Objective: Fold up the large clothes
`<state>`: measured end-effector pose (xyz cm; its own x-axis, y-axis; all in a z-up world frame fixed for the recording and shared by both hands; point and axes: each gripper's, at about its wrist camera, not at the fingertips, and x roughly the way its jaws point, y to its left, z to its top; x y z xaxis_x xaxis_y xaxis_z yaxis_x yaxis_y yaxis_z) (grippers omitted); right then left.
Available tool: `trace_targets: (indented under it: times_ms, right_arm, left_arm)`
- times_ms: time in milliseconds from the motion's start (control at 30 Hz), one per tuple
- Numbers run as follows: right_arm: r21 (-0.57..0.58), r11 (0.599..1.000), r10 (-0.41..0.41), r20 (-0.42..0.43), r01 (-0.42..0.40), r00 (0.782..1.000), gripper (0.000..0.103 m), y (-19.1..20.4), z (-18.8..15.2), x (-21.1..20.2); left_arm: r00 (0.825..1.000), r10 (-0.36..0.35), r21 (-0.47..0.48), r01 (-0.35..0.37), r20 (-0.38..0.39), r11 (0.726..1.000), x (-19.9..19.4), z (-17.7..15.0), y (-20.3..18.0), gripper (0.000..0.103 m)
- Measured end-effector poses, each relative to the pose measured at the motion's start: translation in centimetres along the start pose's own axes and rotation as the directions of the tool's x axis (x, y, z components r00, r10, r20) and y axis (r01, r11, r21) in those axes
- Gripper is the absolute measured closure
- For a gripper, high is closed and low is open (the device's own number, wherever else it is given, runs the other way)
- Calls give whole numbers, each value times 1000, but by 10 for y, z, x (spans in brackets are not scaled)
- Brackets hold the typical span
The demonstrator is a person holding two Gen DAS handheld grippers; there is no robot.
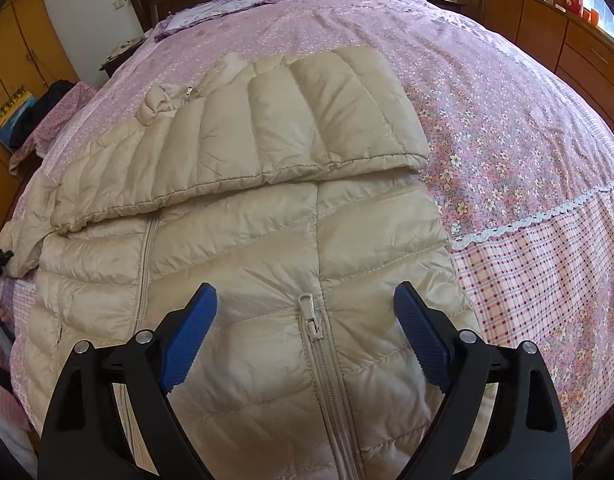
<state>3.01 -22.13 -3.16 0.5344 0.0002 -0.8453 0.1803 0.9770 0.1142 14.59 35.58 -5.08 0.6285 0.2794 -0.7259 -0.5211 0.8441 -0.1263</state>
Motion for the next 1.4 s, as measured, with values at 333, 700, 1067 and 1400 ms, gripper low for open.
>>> trace_targets:
  times_ms: [333, 700, 1067, 1400]
  right_arm:
    - [-18, 999, 30, 6, -30, 1000, 6, -3, -3, -4]
    - [-27, 998, 59, 42, -58, 997, 6, -5, -11, -19]
    - [14, 998, 64, 76, -65, 995, 6, -28, -12, -33]
    - [54, 997, 58, 105, -64, 993, 6, -51, -13, -43]
  left_arm:
    - [978, -73, 41, 66, 196, 997, -116, 2, 8, 98]
    - [936, -198, 181, 149, 291, 972, -206, 4, -43, 98]
    - [854, -468, 251, 413, 225, 875, -243, -3, -110, 98]
    - [804, -580, 339, 513, 131, 788, -246, -31, -201, 98]
